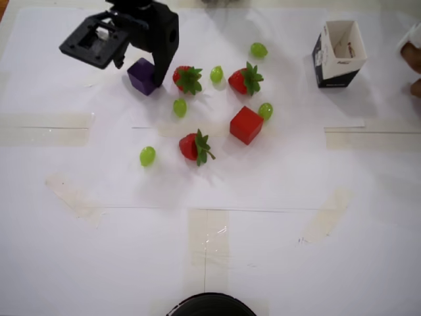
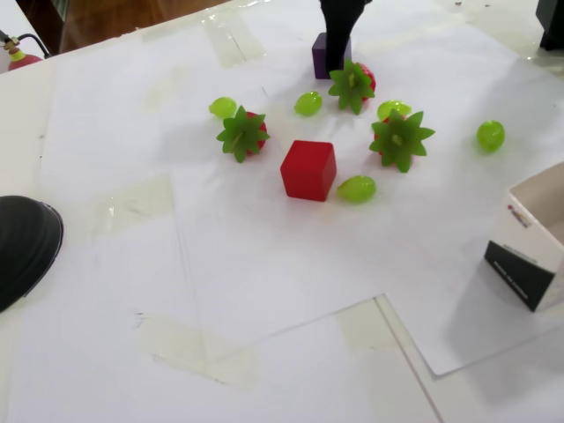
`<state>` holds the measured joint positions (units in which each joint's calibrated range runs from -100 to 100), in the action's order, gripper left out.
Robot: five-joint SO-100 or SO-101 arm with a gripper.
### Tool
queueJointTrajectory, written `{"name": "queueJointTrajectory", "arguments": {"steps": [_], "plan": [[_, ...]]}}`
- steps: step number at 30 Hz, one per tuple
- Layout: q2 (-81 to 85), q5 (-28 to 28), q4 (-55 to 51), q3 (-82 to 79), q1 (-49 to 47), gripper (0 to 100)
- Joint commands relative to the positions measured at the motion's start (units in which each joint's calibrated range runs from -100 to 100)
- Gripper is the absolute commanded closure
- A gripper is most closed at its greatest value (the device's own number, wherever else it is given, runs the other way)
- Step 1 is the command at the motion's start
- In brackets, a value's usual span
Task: Put the purple cube on top of the red cube
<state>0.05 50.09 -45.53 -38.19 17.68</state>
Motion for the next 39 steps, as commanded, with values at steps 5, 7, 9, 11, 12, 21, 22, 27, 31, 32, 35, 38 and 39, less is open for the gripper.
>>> {"name": "queueJointTrajectory", "arguments": {"steps": [5,7,9,11,12,21,22,27,31,32,35,38,39], "plan": [[-0.2,0.8,2.9,-0.3,1.0,74],[-0.2,0.9,3.6,-0.6,0.9,75],[-0.3,1.0,3.6,-0.7,0.7,75],[-0.3,1.2,3.5,-0.8,0.6,75],[-0.3,1.3,3.5,-0.8,0.5,75],[-0.3,1.5,3.6,-1.6,0.3,86],[-0.3,1.3,3.6,-1.7,0.4,86],[0.2,0.8,3.6,-1.9,0.4,92],[2.3,-1.0,3.0,-1.2,-0.3,94],[2.9,-1.8,3.1,-0.9,-0.4,95],[5.8,-3.9,2.2,-0.4,-1.8,95],[7.4,-5.3,0.0,1.6,-3.0,96],[7.9,-6.0,-1.2,3.1,-3.6,96]]}}
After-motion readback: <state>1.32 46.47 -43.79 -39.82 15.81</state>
